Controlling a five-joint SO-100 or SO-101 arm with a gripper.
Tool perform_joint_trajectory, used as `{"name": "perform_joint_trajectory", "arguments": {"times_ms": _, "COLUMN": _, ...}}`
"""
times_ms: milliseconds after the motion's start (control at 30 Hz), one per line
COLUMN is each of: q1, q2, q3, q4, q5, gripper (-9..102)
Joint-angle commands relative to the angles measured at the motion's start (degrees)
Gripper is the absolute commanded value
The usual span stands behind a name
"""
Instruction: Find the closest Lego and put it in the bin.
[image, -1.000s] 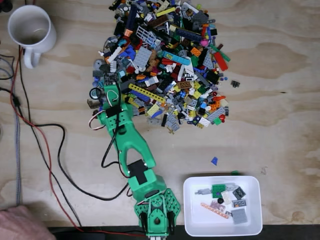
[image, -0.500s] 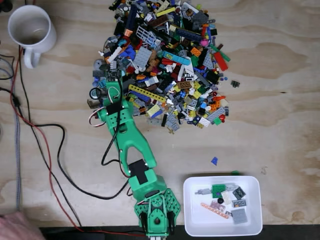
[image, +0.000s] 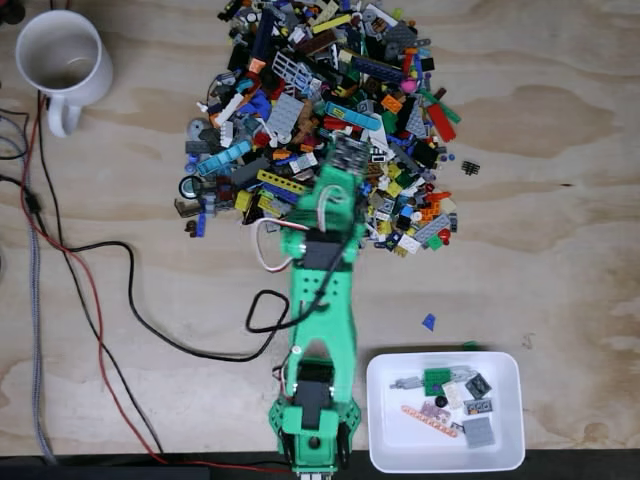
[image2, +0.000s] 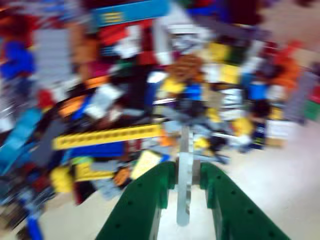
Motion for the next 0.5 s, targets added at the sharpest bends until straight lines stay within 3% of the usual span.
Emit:
{"name": "perform_joint_trajectory", "arguments": {"times_ms": 0, "q1": 32.9, "q2": 8.4, "q3": 4.7, "q4": -0.9, "q5": -7.7, "gripper": 0}}
{"name": "perform_joint_trajectory", "arguments": {"times_ms": 200, "q1": 59.4, "q2": 14.2, "q3": 8.5, "q4": 0.5, "q5": -13.6, "gripper": 0}}
{"name": "perform_joint_trajectory", "arguments": {"times_ms": 467, "q1": 76.4, "q2": 20.8, "q3": 15.1, "q4": 3.6, "q5": -20.8, "gripper": 0}}
